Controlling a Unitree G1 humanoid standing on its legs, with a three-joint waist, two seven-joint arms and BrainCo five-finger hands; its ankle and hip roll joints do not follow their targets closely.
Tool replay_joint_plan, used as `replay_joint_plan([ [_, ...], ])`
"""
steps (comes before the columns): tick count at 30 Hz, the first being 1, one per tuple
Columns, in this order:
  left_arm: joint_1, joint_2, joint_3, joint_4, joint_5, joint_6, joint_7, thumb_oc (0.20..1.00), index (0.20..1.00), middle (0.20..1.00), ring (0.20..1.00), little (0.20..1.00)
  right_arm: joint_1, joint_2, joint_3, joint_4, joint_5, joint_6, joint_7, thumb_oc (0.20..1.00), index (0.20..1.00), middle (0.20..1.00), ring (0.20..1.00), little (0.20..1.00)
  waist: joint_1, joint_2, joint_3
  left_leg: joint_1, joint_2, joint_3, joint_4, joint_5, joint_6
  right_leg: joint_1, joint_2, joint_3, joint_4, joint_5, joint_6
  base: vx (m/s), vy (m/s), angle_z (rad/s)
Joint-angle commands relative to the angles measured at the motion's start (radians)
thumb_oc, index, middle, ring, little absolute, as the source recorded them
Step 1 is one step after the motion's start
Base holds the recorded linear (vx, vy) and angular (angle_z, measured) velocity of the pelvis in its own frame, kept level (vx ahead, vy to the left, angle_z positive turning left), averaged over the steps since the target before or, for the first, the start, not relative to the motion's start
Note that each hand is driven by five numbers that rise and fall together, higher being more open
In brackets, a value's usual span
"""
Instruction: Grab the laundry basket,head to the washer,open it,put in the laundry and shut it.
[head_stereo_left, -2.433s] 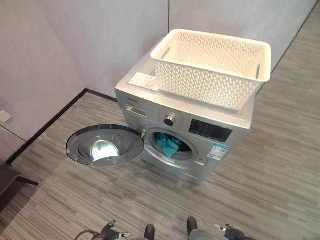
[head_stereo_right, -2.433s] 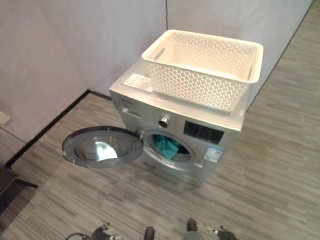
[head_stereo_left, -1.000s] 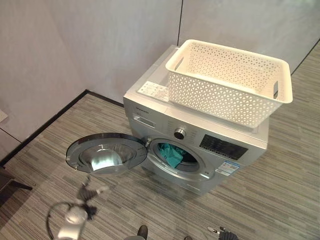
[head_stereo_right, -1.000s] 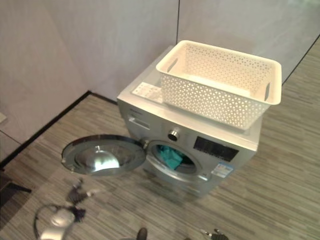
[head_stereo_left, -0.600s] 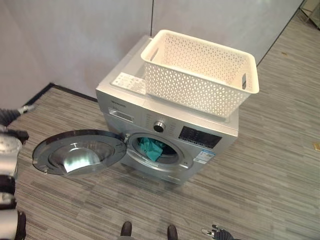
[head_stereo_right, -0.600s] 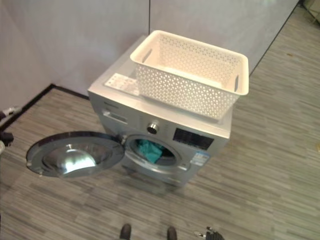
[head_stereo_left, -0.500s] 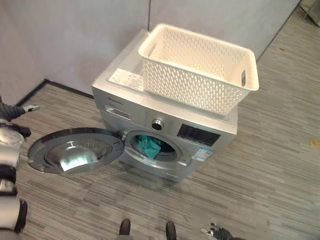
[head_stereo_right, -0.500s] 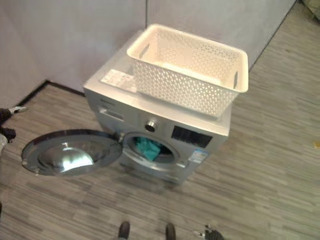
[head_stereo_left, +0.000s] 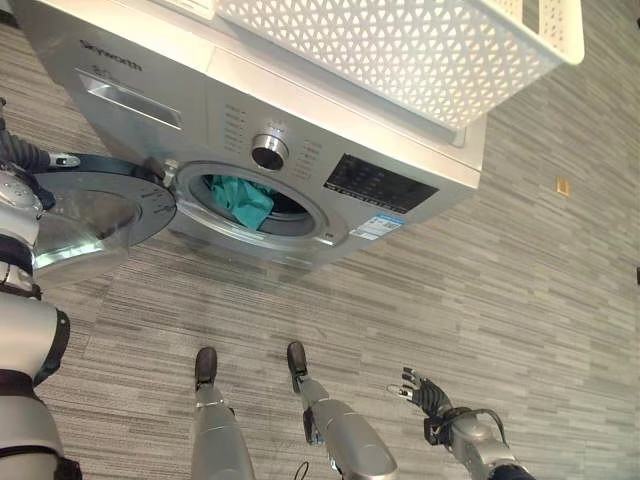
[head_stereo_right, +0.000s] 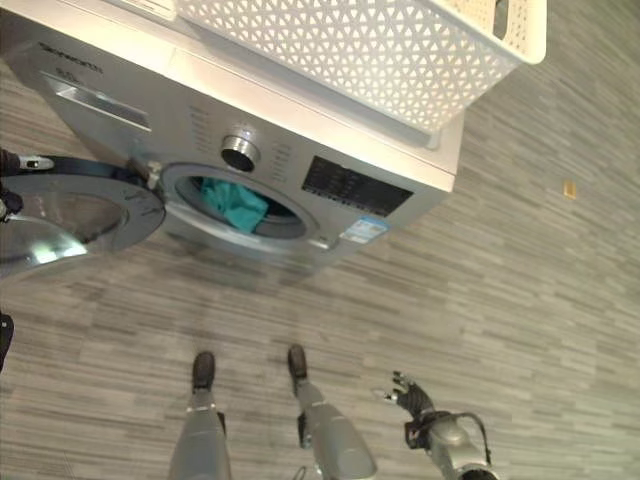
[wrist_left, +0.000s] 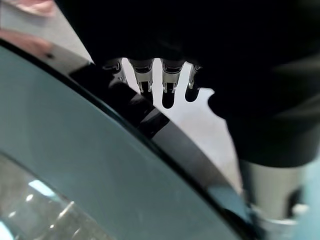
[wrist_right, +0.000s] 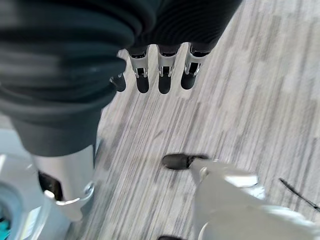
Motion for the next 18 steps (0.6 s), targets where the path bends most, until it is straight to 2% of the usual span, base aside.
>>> replay_joint_plan([
  [1, 0.074, 0.031, -0.064, 0.106, 0.181, 0.041, -0.157, 1.000, 1.000, 1.000, 1.000, 1.000, 0.010, -0.075, 0.019, -0.048, 0.019, -0.004, 0.022, 1.000, 1.000, 1.000, 1.000, 1.000, -0.003, -0.026, -0.012, -0.051, -0.011, -0.028, 0.057, -0.020, 0.061, 0.032, -0.046, -0.018, 0.044, -0.072, 0.096, 0.00, -0.009, -0.10],
  [3, 0.097, 0.030, -0.063, 0.109, 0.206, 0.045, -0.174, 1.000, 1.000, 1.000, 1.000, 1.000, 0.017, -0.084, 0.022, -0.062, 0.014, -0.001, 0.026, 1.000, 1.000, 1.000, 1.000, 1.000, -0.008, -0.031, -0.017, -0.054, -0.010, -0.029, 0.060, -0.021, 0.061, 0.028, -0.046, -0.016, 0.044, -0.071, 0.095, 0.01, -0.010, -0.11],
  [6, 0.207, 0.011, 0.000, 0.108, 0.218, 0.072, -0.217, 1.000, 1.000, 1.000, 1.000, 1.000, 0.035, -0.102, 0.019, -0.093, 0.004, 0.009, 0.034, 1.000, 1.000, 1.000, 1.000, 1.000, -0.008, -0.034, -0.018, -0.042, -0.005, -0.026, 0.066, -0.030, 0.061, 0.036, -0.041, -0.010, 0.042, -0.070, 0.091, 0.01, -0.018, -0.12],
  [7, 0.351, -0.024, 0.075, 0.085, 0.217, 0.101, -0.289, 1.000, 1.000, 1.000, 1.000, 1.000, 0.054, -0.107, 0.009, -0.076, -0.017, 0.032, 0.041, 1.000, 1.000, 1.000, 1.000, 1.000, 0.004, -0.027, -0.013, -0.018, 0.001, -0.023, 0.067, -0.041, 0.059, 0.055, -0.035, -0.002, 0.041, -0.074, 0.084, 0.02, -0.032, -0.18],
  [9, 0.411, -0.039, 0.107, 0.076, 0.214, 0.109, -0.311, 1.000, 1.000, 1.000, 1.000, 1.000, 0.061, -0.108, -0.001, -0.062, -0.026, 0.040, 0.046, 1.000, 1.000, 1.000, 1.000, 1.000, 0.007, -0.023, -0.016, -0.005, 0.003, -0.019, 0.065, -0.043, 0.058, 0.062, -0.033, 0.000, 0.042, -0.077, 0.081, 0.04, -0.038, -0.21],
  [10, 0.509, -0.055, 0.151, 0.061, 0.212, 0.113, -0.336, 1.000, 1.000, 1.000, 1.000, 1.000, 0.070, -0.115, -0.012, -0.033, -0.048, 0.055, 0.055, 1.000, 1.000, 1.000, 1.000, 1.000, 0.011, -0.011, -0.028, 0.025, 0.008, -0.013, 0.055, -0.045, 0.053, 0.079, -0.030, 0.003, 0.043, -0.082, 0.074, 0.05, -0.033, -0.19],
  [11, 0.510, -0.055, 0.152, 0.060, 0.213, 0.113, -0.336, 1.000, 1.000, 1.000, 1.000, 1.000, 0.069, -0.115, -0.012, -0.033, -0.048, 0.055, 0.055, 1.000, 1.000, 1.000, 1.000, 1.000, 0.008, -0.012, -0.031, 0.022, 0.007, -0.014, 0.052, -0.041, 0.053, 0.076, -0.031, 0.002, 0.043, -0.081, 0.075, 0.05, -0.037, -0.19],
  [15, 0.746, -0.067, 0.251, 0.035, 0.225, 0.104, -0.408, 1.000, 1.000, 1.000, 1.000, 1.000, 0.089, -0.140, -0.045, -0.010, -0.096, 0.080, 0.089, 1.000, 1.000, 1.000, 1.000, 1.000, 0.012, 0.020, -0.077, 0.093, 0.020, 0.010, 0.018, -0.039, 0.047, 0.110, -0.026, 0.015, 0.042, -0.089, 0.067, 0.09, -0.031, -0.14],
  [16, 0.853, -0.097, 0.302, 0.036, 0.225, 0.092, -0.425, 1.000, 1.000, 1.000, 1.000, 1.000, 0.096, -0.148, -0.064, 0.011, -0.116, 0.085, 0.103, 1.000, 1.000, 1.000, 1.000, 1.000, 0.015, 0.041, -0.102, 0.138, 0.030, 0.030, -0.001, -0.039, 0.042, 0.130, -0.021, 0.026, 0.043, -0.096, 0.063, 0.08, -0.033, -0.37],
  [18, 0.906, -0.117, 0.333, 0.018, 0.213, 0.087, -0.429, 1.000, 1.000, 1.000, 1.000, 1.000, 0.102, -0.149, -0.077, 0.024, -0.122, 0.088, 0.106, 1.000, 1.000, 1.000, 1.000, 1.000, 0.015, 0.052, -0.117, 0.148, 0.029, 0.032, -0.012, -0.031, 0.041, 0.133, -0.020, 0.031, 0.043, -0.098, 0.060, 0.08, -0.024, -0.36],
])
